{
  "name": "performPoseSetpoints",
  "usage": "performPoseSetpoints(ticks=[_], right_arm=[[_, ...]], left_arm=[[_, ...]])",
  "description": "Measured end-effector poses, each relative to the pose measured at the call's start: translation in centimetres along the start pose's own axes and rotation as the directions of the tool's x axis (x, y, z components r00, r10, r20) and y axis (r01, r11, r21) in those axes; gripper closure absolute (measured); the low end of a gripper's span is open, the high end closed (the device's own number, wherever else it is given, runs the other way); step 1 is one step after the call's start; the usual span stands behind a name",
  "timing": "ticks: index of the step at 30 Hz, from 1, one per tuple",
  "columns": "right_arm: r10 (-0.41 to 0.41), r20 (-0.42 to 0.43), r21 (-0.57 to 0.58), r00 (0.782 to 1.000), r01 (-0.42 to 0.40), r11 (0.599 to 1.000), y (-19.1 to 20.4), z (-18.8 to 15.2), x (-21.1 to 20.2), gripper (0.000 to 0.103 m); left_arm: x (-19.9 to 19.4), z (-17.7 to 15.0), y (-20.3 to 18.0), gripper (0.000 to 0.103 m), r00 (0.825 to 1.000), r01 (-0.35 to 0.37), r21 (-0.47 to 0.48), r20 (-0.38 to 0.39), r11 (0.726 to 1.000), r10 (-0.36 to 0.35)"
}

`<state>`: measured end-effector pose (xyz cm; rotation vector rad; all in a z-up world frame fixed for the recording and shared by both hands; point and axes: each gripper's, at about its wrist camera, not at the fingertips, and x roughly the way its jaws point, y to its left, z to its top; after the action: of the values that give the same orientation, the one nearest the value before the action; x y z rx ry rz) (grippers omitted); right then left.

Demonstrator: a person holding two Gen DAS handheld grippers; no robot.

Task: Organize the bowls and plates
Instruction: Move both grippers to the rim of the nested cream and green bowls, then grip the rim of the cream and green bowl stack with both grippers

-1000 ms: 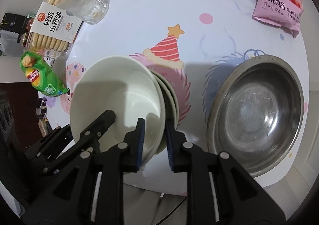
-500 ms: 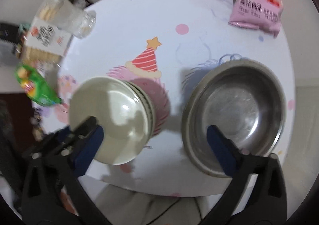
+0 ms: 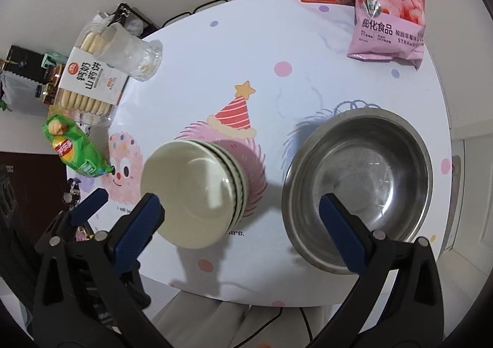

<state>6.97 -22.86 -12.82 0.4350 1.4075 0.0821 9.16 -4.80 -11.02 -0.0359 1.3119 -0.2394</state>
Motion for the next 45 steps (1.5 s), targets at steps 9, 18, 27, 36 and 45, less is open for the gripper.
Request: performPoseSetpoints(ticks=[9, 18, 27, 36, 45], right_arm=[[-0.001, 0.011, -0.048, 1.0, 0.001, 0.999, 0.4, -0.8, -1.0, 0.0], [0.011, 0.011, -0.129, 1.0, -0.009, 0.992, 1.3, -1.4, -1.2, 0.0], [0.067, -0.021, -0.107, 0.998, -0.069, 0.992, 0.5, -2.0, -0.3, 0.0], [0.093, -0.044, -0.005, 0.995, -0.093, 0.996, -0.5, -2.7, 0.5, 0.0], [0.215, -0.116, 0.209, 0.97, -0.188, 0.96, -1.7, -1.4, 4.5, 0.0]], left_arm=[[-1.0, -1.4, 2.4, 0.0, 0.999, -0.032, -0.059, -0.011, 0.998, 0.032], [-1.4, -3.0, 2.3, 0.0, 1.0, -0.026, -0.078, -0.017, 0.997, 0.024], [-2.1, -5.1, 2.8, 0.0, 0.997, -0.072, -0.12, -0.038, 0.99, 0.068], [-0.4, -5.0, 3.3, 0.0, 0.999, -0.002, -0.054, -0.052, 0.999, -0.001], [4.2, -3.5, 4.0, 0.001, 0.988, 0.084, -0.019, -0.127, 0.996, -0.086]])
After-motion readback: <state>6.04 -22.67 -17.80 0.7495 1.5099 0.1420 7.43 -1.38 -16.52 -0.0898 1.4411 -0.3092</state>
